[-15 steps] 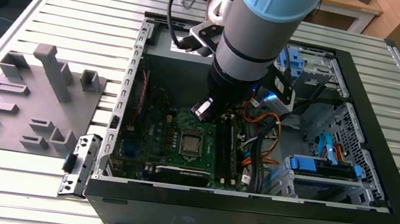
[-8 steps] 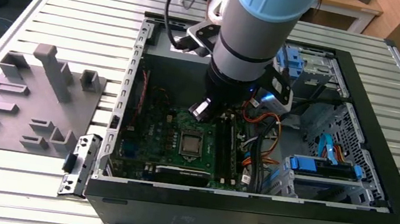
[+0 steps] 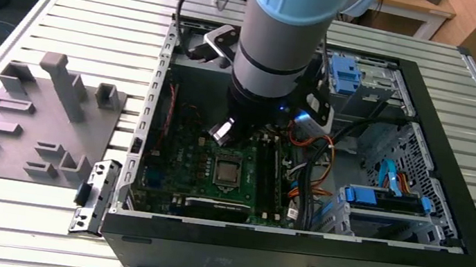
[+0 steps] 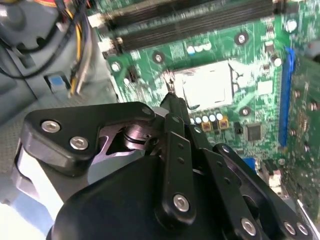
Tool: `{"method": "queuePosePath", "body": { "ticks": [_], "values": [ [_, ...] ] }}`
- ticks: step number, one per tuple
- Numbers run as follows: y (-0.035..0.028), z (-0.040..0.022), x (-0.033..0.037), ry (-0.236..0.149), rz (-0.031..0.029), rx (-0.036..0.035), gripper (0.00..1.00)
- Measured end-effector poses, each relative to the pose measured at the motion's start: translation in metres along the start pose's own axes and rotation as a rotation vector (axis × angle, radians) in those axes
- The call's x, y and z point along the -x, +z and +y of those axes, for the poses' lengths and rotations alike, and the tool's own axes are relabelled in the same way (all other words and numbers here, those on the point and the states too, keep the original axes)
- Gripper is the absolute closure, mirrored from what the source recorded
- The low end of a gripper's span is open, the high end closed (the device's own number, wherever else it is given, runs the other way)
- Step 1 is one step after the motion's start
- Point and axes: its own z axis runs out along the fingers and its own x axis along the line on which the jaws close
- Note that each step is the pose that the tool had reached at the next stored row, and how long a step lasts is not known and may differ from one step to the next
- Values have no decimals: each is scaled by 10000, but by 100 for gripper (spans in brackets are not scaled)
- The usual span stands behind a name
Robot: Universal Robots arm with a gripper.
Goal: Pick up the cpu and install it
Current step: 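Close the cpu cover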
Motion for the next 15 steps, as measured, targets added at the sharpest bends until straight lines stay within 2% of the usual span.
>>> {"method": "queuePosePath", "body": {
  "ticks": [2,5,8,12,15],
  "values": [
    [-2,12,-56,-1,-10,-10,89],
    [-9,-19,-100,-35,8,-24,89],
    [-8,-24,-105,-186,70,-60,89],
    [-9,-24,-105,-216,75,-59,89],
    [-9,-24,-105,-585,106,-32,89]
  ]
}}
